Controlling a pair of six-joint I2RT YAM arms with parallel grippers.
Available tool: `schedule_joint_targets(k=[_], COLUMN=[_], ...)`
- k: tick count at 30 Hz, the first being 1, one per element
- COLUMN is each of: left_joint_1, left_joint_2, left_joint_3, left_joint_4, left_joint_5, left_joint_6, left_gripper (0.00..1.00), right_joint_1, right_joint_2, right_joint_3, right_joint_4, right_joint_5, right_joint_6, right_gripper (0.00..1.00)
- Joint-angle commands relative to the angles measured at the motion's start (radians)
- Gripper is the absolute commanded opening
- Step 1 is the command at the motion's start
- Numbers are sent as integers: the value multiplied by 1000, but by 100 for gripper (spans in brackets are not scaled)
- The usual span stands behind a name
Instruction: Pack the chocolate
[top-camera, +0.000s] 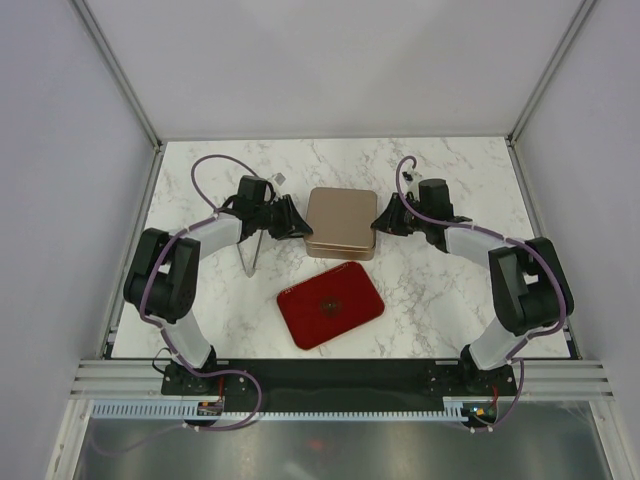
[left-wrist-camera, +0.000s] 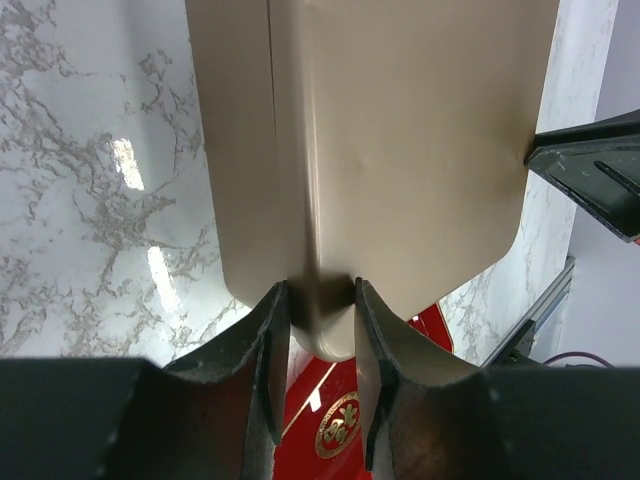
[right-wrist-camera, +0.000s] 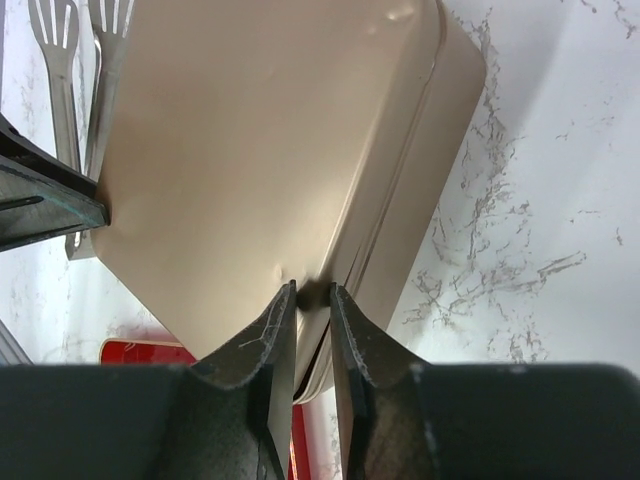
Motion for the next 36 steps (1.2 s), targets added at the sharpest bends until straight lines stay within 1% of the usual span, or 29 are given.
schedule_joint_targets(k=[1,5,6,8,12,14,17,23,25,29,33,36], left_joint_1=[-26,-36,-37,-40,-40,-40,-40,-39,-40,-39,-39,-36], left_joint_2=[-26,-37,-41,-46,-64,-69,-67,-44,-26,3,34,45], left_joint_3=[17,17,17,14,15,30,64,124,141,194,224,228], left_joint_4=[-13,-33,-40,-49,-75,-87,-122,-167,-175,-187,-207,-216], left_joint_5=[-10,-22,-23,-36,-65,-77,-95,-131,-132,-119,-123,-145], left_joint_6=[64,71,73,79,85,88,93,105,108,111,114,117], left_gripper=[23,31,37,43,54,55,59,59,58,53,46,44], right_joint_1=[15,15,15,15,15,15,14,15,15,15,14,15], right_joint_2=[-24,-45,-53,-59,-68,-67,-59,-22,-14,5,25,42], right_joint_3=[13,8,10,16,34,45,57,77,79,109,136,151], right_joint_4=[-95,-135,-160,-189,-206,-210,-213,-192,-178,-160,-157,-155], right_joint_5=[24,76,115,154,183,178,175,143,129,105,91,85], right_joint_6=[-48,-47,-45,-45,-39,-33,-31,-42,-38,-30,-25,-19], right_gripper=[24,24,24,26,34,39,43,43,40,35,33,33])
